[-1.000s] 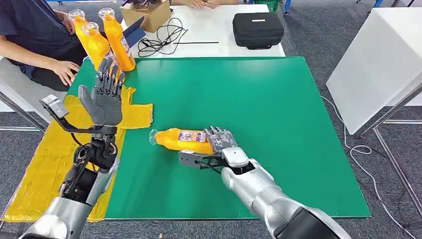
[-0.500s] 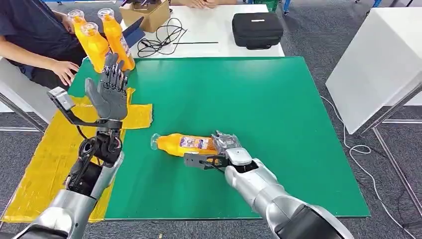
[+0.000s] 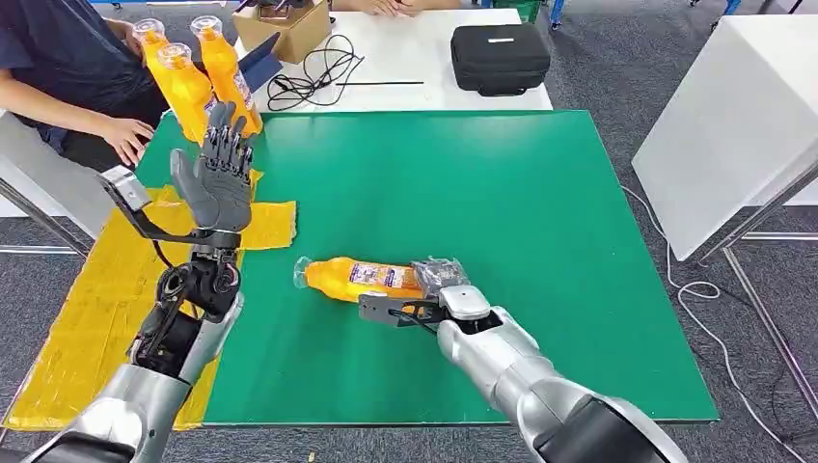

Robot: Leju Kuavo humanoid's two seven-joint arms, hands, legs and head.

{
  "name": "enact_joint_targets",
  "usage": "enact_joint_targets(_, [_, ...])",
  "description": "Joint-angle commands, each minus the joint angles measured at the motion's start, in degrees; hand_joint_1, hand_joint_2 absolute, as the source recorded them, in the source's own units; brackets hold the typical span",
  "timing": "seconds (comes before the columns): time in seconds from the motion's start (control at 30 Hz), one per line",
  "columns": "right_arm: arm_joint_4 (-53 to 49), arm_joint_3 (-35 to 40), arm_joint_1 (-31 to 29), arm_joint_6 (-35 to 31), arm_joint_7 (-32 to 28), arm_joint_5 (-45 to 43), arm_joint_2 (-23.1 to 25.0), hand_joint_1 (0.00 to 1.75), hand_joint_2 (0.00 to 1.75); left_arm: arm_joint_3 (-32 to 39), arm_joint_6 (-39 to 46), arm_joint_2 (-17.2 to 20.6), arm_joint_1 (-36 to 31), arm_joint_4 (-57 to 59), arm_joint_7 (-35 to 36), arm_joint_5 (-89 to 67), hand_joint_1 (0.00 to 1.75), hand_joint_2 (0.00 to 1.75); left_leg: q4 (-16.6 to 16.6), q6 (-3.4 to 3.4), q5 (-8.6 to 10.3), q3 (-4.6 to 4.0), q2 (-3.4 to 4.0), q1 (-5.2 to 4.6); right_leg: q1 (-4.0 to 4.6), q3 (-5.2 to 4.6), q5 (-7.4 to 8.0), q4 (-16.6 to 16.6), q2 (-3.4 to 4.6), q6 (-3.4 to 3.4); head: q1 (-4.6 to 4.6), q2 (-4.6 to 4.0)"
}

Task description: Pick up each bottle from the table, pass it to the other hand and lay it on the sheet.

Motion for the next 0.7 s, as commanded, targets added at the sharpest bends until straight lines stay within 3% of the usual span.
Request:
enact_joint_targets(0.03, [3.17, -1.62, -1.27, 0.81, -1.29, 0.56, -1.44, 1.75, 1.75, 1.14, -0.45, -0.69, -1.87, 3.83, 0.17, -0.47, 0.0, 0.0, -0.02, -0.01, -0.03, 0.1, -0.09, 0.02, 0.02, 0.16, -0.04, -0.06, -0.15, 0.07, 0.0, 0.0])
enact_joint_targets(0.17, [2.81, -3.03, -1.66, 0.34, -3.33, 0.0, -0.98, 1.75, 1.75, 2.89, -0.21, 0.14, -1.02, 2.75, 0.29, -1.07, 0.0, 0.0, -0.01, -0.02, -0.05, 0.13, -0.04, 0.03, 0.03, 0.2, -0.05, -0.06, -0.11, 0.07, 0.0, 0.0])
enact_joint_targets(0.37, [-2.77, -13.39, -4.08, -6.74, -12.55, -10.62, -1.85, 1.75, 1.75, 5.7, -0.87, 4.88, 2.44, 3.78, 1.13, 0.25, 0.0, 0.0, -0.02, -0.02, -0.05, 0.1, 0.08, -0.01, -0.01, 0.13, -0.03, 0.0, 0.02, 0.05, 0.0, 0.0])
enact_joint_targets(0.4, [-3.86, -14.23, -4.5, -7.0, -13.48, -11.83, -2.19, 1.75, 1.75, 6.21, -0.93, 5.47, 3.01, 4.2, 1.5, 0.57, 0.0, 1.75, 0.0, -0.03, -0.11, 0.17, 0.2, -0.01, -0.01, 0.17, -0.05, 0.02, 0.11, 0.07, 0.0, 0.0])
enact_joint_targets(0.53, [-11.36, -15.85, -3.21, -7.24, -16.1, -15.85, -4.13, 1.75, 1.75, 7.6, -2.66, 6.33, 4.04, 5.46, 2.1, 2.32, 0.0, 1.75, -0.01, -0.03, -0.07, 0.09, 0.12, 0.0, 0.0, 0.08, -0.04, 0.04, 0.07, 0.06, 0.0, 0.0])
enact_joint_targets(0.7, [-23.01, -13.91, 4.13, -9.45, -15.9, -19.23, -7.86, 1.75, 1.75, 7.82, -3.73, 6.72, 6.33, 4.29, 1.3, 2.04, 0.0, 1.75, -0.05, 0.0, -0.04, 0.08, -0.06, 0.06, 0.07, 0.15, -0.03, -0.09, -0.09, 0.07, 0.02, 0.0])
